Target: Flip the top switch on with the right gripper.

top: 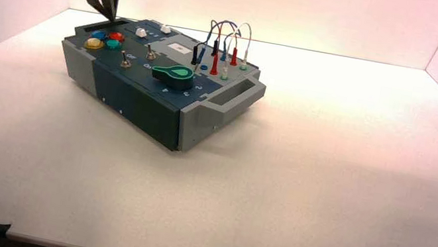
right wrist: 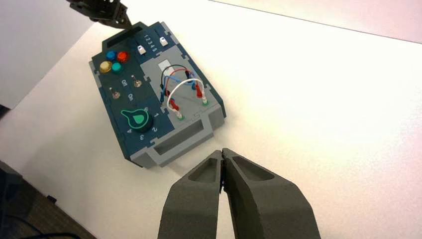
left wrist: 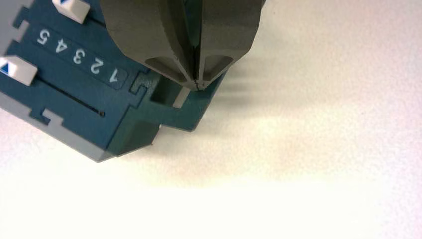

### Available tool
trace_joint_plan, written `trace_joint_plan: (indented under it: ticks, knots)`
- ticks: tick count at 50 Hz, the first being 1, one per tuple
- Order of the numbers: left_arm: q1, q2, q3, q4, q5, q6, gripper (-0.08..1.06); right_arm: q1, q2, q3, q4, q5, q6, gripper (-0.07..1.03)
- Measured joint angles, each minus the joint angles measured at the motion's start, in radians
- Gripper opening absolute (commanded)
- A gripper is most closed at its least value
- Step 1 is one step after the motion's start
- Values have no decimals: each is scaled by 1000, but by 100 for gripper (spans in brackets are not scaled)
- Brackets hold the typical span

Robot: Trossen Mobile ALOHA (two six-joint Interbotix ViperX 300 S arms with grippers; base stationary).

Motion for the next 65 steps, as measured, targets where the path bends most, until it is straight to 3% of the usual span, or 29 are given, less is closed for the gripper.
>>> trace_joint_plan:
  ticks: [20, 33, 49, 54, 65]
  knots:
    - [3, 15, -14, 0, 18, 14, -3, 23, 95, -67, 2, 0, -3, -2]
    - [0, -21, 61, 5, 35, 34, -3, 23, 167, -87, 0, -11, -9, -2]
    - [5, -32, 89, 5, 23, 40, -3, 25, 193, -91, 0, -49, -9, -2]
    - [6, -31, 87, 5, 21, 44, -3, 46, 209, -106, 2, -51, -8, -2]
    - [6, -20, 75, 3, 28, 44, -3, 178, 331, -181, 2, -52, -6, -2]
